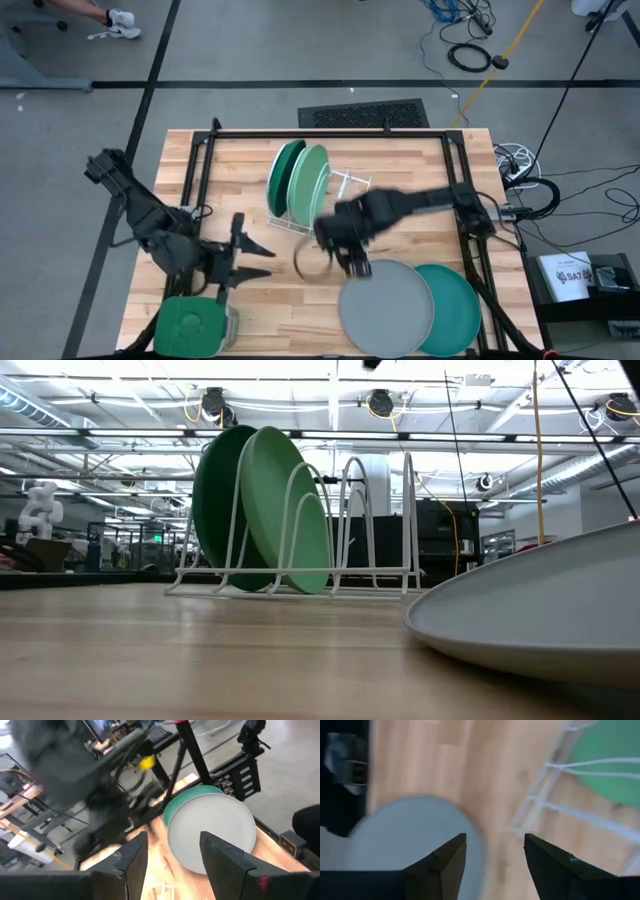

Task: Sort dishes
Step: Put the gray plate into the white dish rack

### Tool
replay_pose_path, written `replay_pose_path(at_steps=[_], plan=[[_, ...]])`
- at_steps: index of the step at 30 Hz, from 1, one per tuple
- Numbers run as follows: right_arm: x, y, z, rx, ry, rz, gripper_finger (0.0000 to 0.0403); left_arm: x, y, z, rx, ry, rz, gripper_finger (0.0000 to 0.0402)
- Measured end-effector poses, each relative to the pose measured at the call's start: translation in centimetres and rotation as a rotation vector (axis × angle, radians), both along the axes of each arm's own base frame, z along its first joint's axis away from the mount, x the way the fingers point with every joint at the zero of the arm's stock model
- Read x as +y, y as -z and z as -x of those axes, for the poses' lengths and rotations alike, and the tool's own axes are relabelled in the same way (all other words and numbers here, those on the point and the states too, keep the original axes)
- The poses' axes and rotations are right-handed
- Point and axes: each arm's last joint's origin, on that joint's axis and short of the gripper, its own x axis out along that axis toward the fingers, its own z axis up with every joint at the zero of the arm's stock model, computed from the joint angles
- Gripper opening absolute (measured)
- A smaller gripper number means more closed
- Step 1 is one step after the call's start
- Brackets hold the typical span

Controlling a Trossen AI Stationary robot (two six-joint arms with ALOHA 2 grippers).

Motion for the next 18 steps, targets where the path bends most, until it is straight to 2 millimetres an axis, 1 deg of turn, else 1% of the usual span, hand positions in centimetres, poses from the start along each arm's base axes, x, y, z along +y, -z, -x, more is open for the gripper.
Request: replay_pose_path(at_steps=[5,8,10,14,18], plan=[[6.0,0.3,1.3,-0.015,0.074,0.004,0.0182,-1.1,1.1,-1.3,0.028,-0.002,-0.014,0.018],[9.3,0.9,2.3,-0.029,0.127,0.033,0.0178,-1.6,1.4,-1.8,0.02,0.001,-0.018,0.018],[11.5,1.7,2.9,-0.034,0.168,0.064,0.0175,-1.9,1.5,-2.1,0.01,0.002,-0.016,0.018],[15.8,4.0,4.2,0.005,0.211,0.102,0.0171,-2.5,1.9,-2.7,0.01,0.021,-0.016,0.018],[19.6,7.4,5.1,0.067,0.255,0.13,0.0167,-3.2,2.5,-3.4,0.012,0.044,-0.007,0.018]])
